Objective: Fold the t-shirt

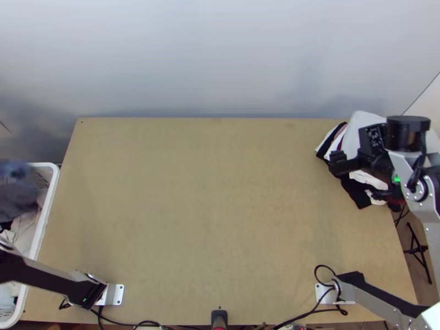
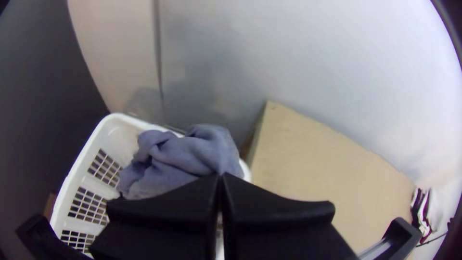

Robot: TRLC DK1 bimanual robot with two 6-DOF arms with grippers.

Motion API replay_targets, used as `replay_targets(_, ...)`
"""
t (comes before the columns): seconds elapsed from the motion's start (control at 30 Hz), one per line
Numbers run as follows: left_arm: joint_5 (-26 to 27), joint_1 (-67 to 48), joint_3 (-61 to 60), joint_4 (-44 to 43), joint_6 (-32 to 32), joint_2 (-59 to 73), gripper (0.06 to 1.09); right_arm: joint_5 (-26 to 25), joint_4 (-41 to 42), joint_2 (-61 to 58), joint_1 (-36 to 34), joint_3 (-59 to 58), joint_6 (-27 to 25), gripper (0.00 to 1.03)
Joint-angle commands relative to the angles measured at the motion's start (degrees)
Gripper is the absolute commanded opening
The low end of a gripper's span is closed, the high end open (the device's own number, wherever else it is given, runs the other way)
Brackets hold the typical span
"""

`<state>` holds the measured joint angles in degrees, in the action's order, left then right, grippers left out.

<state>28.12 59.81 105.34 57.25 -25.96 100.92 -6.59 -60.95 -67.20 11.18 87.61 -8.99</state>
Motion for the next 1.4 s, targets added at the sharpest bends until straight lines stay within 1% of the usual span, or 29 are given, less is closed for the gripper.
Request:
replay_targets(0.0,4.7,-14.5,3.0,7.3,6.2,-16.5,0.1,0.0,-0.2,5.4,-3.1,-5.2,0.5,0.98)
replay_targets(0.1,5.1,-24.7,2.6,7.3,10.7,-21.6,0.1,0.0,-1.0,8.4,-4.9,-8.2,0.8,0.98)
replay_targets(0.23,5.1,-41.6,1.0,7.1,15.1,-26.6,0.1,0.0,-2.9,12.3,-8.1,-11.3,1.4,0.98)
replay_targets(0.4,4.7,-64.0,0.8,4.0,23.5,-26.9,0.1,0.0,-4.6,17.6,-12.0,-15.3,1.7,0.98)
replay_targets(0.5,1.9,-75.9,0.5,0.7,26.6,-25.3,0.1,0.0,-5.5,20.6,-13.5,-18.0,1.6,0.98)
replay_targets(0.67,1.6,-88.3,0.2,-3.4,28.0,-20.4,0.1,0.0,-7.1,24.5,-15.3,-21.0,1.6,0.98)
replay_targets(0.77,-0.6,-90.9,-1.7,-5.2,25.3,-16.7,0.1,0.0,-7.4,25.5,-16.5,-22.0,1.7,0.98)
replay_targets(0.8,-1.6,-90.7,-3.7,-6.7,24.7,-15.4,0.13,0.0,-7.4,25.6,-16.9,-22.1,1.9,0.98)
replay_targets(0.83,-1.9,-89.9,-6.2,-8.4,23.7,-14.4,0.19,0.1,-7.4,25.6,-17.2,-22.1,2.1,0.98)
replay_targets(0.9,-4.8,-87.1,-11.7,-11.9,20.3,-12.3,0.26,0.4,-7.3,25.5,-17.9,-21.9,2.3,0.98)
replay_targets(0.93,-5.1,-85.6,-13.8,-12.2,19.7,-11.1,0.45,0.8,-7.3,25.2,-18.2,-21.6,2.4,0.98)
replay_targets(0.97,-5.0,-84.7,-15.3,-11.7,19.4,-10.2,0.75,0.9,-7.2,25.0,-18.5,-21.4,2.4,0.98)
replay_targets(1.0,-4.9,-84.0,-17.0,-11.4,19.3,-10.0,1.08,1.1,-7.1,24.9,-18.6,-21.4,2.6,0.98)
replay_targets(1.03,-4.8,-83.8,-19.2,-11.3,18.6,-10.3,1.04,1.4,-7.1,24.8,-18.6,-21.4,2.7,0.98)
replay_targets(1.13,-5.4,-83.3,-26.2,-10.8,14.0,-12.8,1.04,2.7,-7.1,24.5,-18.4,-22.4,3.0,0.98)
replay_targets(1.17,-6.6,-82.1,-28.3,-10.8,12.8,-13.9,1.04,3.3,-7.1,24.3,-18.2,-22.8,3.0,0.98)
replay_targets(1.2,-7.8,-80.3,-30.6,-11.3,12.3,-15.0,1.04,4.0,-7.1,24.1,-17.8,-23.1,3.0,0.98)
replay_targets(1.23,-7.9,-77.7,-32.8,-11.5,12.3,-16.0,1.04,4.7,-7.2,23.8,-17.2,-23.5,3.0,0.98)
replay_targets(1.3,-7.8,-73.3,-37.0,-10.8,12.0,-18.9,1.04,5.6,-7.2,23.3,-15.4,-24.4,2.8,0.98)
replay_targets(1.37,-7.9,-71.2,-41.8,-10.2,10.0,-23.8,1.04,6.0,-6.7,22.2,-12.1,-25.2,1.6,0.98)
